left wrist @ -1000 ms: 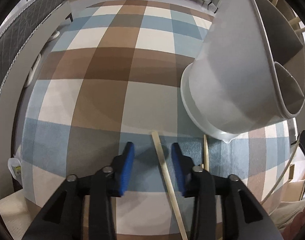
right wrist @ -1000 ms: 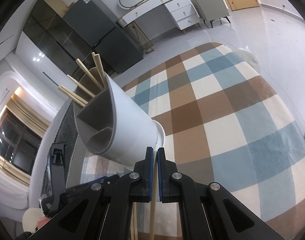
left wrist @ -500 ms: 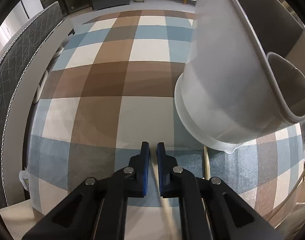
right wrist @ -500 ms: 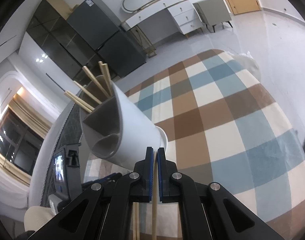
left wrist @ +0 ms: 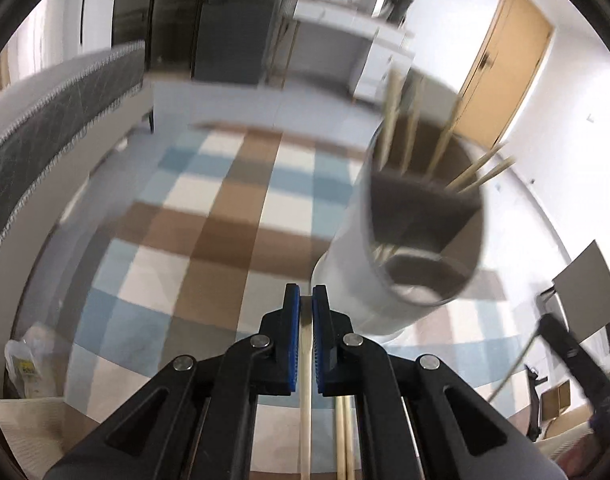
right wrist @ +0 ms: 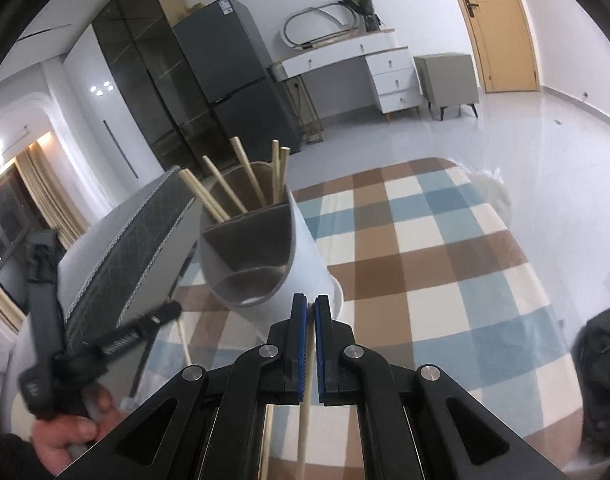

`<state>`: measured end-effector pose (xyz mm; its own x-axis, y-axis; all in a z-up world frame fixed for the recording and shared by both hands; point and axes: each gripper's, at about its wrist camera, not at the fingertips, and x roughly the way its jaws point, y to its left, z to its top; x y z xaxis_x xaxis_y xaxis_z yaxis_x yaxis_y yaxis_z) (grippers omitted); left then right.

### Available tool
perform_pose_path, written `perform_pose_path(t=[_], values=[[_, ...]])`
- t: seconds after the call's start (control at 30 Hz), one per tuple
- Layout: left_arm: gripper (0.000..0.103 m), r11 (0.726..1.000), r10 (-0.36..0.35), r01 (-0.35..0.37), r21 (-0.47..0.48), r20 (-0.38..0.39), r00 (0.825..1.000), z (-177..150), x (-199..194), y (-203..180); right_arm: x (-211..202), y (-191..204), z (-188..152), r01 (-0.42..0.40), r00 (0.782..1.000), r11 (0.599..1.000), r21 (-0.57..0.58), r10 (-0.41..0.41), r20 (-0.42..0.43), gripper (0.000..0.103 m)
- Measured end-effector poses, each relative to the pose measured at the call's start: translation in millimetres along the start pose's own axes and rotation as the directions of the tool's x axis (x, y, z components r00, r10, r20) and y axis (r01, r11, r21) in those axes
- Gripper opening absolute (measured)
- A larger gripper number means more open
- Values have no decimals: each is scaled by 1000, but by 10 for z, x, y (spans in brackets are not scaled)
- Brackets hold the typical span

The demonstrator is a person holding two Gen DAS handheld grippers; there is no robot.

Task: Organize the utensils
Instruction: 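Carry both held chopsticks up above the divided holder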

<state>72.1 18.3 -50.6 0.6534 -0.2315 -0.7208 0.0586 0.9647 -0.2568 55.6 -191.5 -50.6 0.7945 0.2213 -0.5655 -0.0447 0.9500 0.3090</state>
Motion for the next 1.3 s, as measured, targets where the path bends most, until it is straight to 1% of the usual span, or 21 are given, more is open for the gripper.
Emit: perform_pose_path(t=[0.07,0.2,0.3,0.4,0.47,0.6,0.7,0.77,0.83,1.13,1.3], values=[[2,999,-31,30,12,41,999,4,-167,-44,-91,27,-15,4,1000,1000,-10,-4,19,3],[2,998,-56,54,37,66,996,-4,-331,-91,-266,70,-29,0,998,1000,-18,1,55,3],[2,997,-59,57,47,50,997,-11,-389,-100,-342,130,-54,57,996,997,-49,-53,68,3],[1,998,-52,52,32,25,998,-37,-427,-85,-393,162,-72,67,995,997,-50,-63,73,3],[1,998,-44,42,36,32,999,-42,-489,-92,-426,187,-87,71,995,996,-59,-66,76,3],[1,998,-50,48,48,45,998,-32,-623,-131,-496,203,-116,75,994,995,-62,-70,83,3],[1,997,-44,42,65,39,998,-42,-667,-140,-530,201,-135,88,993,995,-57,-83,88,3],[1,997,-34,33,63,9,999,-48,-650,-127,-532,204,-139,91,992,994,-54,-86,89,3],[1,997,-43,43,57,1,999,-55,-652,-106,-545,222,-142,91,992,994,-55,-86,89,3],[1,995,-49,46,91,23,999,-31,-773,-154,-632,341,-125,79,990,994,-79,-69,122,3],[1,992,-69,64,110,40,997,43,-847,-217,-588,384,-119,75,991,994,-85,-65,115,3]])
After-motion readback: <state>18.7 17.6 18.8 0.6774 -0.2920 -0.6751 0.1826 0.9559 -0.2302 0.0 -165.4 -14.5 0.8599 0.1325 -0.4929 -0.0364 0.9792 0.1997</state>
